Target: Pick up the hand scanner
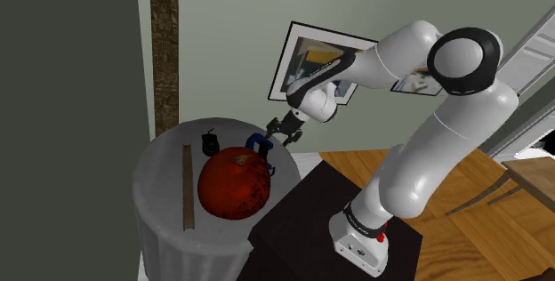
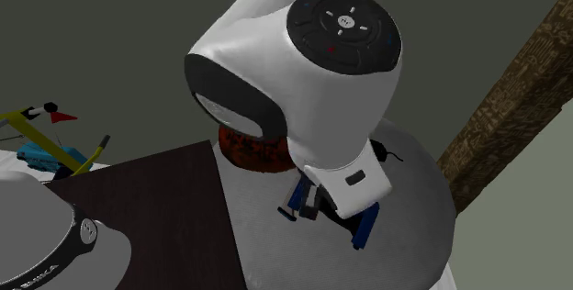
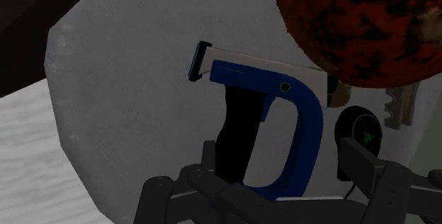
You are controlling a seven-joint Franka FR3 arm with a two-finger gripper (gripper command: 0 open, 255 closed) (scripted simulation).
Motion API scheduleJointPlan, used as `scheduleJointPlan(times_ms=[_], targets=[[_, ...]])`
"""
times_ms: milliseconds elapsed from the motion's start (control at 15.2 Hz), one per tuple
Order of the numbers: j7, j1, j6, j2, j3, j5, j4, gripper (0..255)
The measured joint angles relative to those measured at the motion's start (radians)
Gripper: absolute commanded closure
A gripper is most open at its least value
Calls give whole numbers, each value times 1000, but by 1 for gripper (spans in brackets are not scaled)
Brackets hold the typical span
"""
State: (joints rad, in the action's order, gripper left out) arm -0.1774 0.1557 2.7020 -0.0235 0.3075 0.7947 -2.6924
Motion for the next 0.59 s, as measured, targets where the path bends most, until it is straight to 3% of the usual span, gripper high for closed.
scheduleJointPlan(times_ms=[198, 330, 396, 594], targets=[[-229, -2, 11, 166, -22, 346, 87, 0], [-349, -31, -5, 269, -49, 531, 154, 0], [-400, -44, -12, 309, -61, 606, 177, 0], [-474, -60, -21, 373, -78, 706, 214, 0]])
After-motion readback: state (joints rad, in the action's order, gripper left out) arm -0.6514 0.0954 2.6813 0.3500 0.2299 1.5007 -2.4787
